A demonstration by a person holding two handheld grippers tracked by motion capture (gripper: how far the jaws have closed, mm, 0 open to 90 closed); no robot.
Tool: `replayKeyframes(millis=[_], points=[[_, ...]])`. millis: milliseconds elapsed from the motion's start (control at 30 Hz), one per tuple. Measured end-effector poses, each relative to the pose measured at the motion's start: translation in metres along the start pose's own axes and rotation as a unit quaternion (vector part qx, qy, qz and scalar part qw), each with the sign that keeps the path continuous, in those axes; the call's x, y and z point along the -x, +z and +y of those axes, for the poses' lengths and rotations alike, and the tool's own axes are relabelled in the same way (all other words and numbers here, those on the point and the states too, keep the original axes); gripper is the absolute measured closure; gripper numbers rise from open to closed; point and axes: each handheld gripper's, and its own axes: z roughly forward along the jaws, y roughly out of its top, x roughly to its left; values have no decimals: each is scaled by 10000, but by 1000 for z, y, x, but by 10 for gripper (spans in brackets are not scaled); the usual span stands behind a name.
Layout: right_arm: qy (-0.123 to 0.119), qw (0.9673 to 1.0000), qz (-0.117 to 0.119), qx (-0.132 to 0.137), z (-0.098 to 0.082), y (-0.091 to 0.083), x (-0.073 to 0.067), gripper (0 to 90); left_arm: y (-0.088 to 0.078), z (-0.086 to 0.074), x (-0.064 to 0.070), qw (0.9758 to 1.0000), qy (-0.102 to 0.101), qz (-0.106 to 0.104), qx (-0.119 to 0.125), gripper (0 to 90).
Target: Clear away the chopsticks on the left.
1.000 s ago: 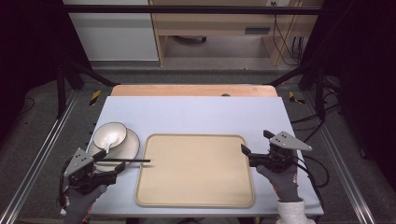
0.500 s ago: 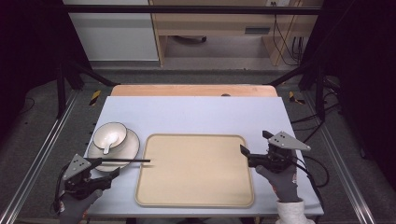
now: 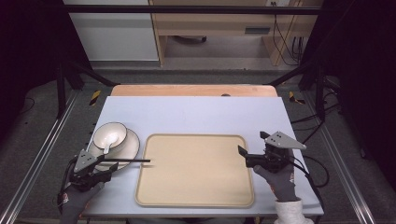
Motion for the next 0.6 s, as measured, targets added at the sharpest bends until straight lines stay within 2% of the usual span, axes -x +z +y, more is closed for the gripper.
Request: replayKeyframes(millis=[233, 433, 600], points=[[2, 10000, -14, 37, 1, -2, 1, 56, 6, -2, -3, 10000, 86, 12, -30, 401], [-7, 10000, -15, 22, 1, -1, 1, 54, 10, -2, -1, 9995, 218, -23, -207, 419], [39, 9999, -8, 104, 2, -5, 3, 49, 10, -2, -1, 9994, 161, -53, -312, 483]])
